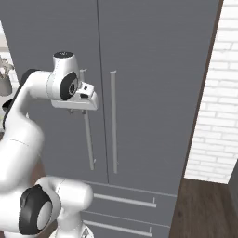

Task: Grab a lemon wedge from the fridge and one ice cube from the ice bowl, and put them in the glass of lemonade.

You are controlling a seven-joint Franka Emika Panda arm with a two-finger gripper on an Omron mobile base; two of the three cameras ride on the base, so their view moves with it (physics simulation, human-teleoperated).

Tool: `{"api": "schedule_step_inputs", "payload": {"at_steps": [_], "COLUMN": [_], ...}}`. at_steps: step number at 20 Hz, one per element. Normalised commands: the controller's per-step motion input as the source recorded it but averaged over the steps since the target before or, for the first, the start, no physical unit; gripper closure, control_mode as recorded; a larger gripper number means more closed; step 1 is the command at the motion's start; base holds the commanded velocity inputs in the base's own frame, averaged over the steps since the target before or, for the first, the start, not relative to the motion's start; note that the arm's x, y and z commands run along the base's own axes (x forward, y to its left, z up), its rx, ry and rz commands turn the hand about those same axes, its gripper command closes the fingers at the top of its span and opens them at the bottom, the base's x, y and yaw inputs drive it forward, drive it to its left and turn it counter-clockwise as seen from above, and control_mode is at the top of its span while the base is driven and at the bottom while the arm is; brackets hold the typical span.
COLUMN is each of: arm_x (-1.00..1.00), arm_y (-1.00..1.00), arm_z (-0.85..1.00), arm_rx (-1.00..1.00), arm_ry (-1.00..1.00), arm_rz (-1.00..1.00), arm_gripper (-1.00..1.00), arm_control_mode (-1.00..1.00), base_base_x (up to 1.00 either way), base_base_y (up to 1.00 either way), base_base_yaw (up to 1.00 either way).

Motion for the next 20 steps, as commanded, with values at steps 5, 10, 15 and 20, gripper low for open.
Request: {"api": "schedule_step_inputs", "payload": {"at_steps": [5, 10, 15, 20], "arm_x": [-0.25, -0.93, -0.93, -0.42], "arm_y": [-0.07, -0.37, -0.39, -0.3], "arm_z": [0.0, -0.03, 0.0, -0.01], "arm_rx": [0.0, 0.05, 0.03, 0.0], "arm_ry": [0.01, 0.0, 0.0, 0.0], "arm_rz": [0.0, -0.07, -0.07, 0.0], "arm_gripper": [-1.0, -1.0, -1.0, -1.0], "arm_control_mode": [-1.0, -1.0, -1.0, -1.0], "base_base_x": [0.0, 0.0, 0.0, 0.0], "base_base_y": [0.0, 0.0, 0.0, 0.0], "base_base_yaw": [0.0, 0.0, 0.0, 0.0]}}
